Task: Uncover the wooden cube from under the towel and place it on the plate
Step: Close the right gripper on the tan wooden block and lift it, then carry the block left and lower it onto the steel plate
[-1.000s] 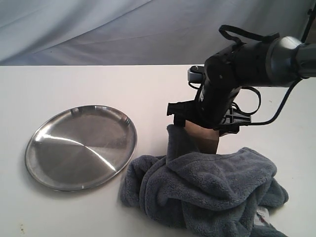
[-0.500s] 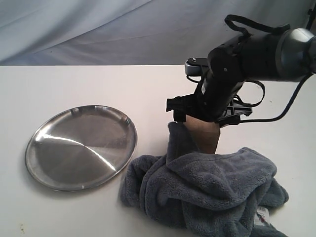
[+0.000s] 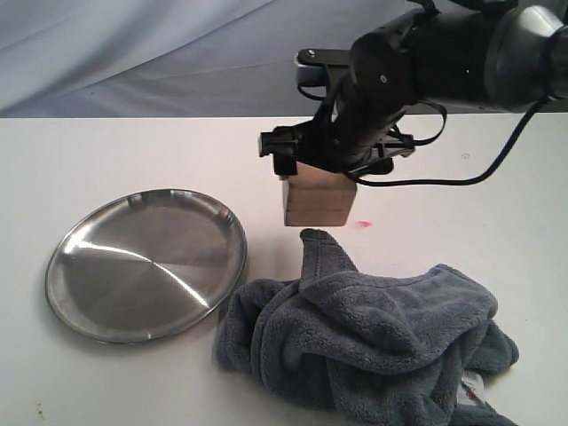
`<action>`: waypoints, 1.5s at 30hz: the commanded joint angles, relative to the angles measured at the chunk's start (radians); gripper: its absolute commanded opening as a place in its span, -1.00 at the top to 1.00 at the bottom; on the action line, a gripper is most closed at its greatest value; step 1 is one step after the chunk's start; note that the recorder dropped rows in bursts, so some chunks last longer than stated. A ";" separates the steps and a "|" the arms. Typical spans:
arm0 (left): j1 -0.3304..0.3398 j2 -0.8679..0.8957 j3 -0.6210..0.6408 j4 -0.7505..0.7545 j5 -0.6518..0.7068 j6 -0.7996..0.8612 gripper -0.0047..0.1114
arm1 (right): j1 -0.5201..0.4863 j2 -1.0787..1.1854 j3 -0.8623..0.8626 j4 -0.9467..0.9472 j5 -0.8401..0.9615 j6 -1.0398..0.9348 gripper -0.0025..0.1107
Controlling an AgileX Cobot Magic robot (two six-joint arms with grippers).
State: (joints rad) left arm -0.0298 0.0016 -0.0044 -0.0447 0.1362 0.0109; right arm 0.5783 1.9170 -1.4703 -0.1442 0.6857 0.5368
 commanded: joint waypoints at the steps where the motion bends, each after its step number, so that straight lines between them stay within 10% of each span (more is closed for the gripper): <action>1: 0.002 -0.002 0.004 0.001 -0.001 -0.003 0.89 | 0.048 0.028 -0.086 0.075 -0.030 -0.089 0.47; 39: 0.002 -0.002 0.004 0.001 -0.001 0.000 0.89 | 0.239 0.365 -0.378 0.230 -0.021 -0.398 0.46; 45: 0.002 -0.002 0.004 0.001 -0.001 -0.003 0.89 | 0.239 0.367 -0.381 0.230 -0.023 -0.429 -0.04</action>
State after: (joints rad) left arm -0.0298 0.0016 -0.0044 -0.0447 0.1362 0.0109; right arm 0.8165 2.2931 -1.8412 0.0790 0.6809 0.1364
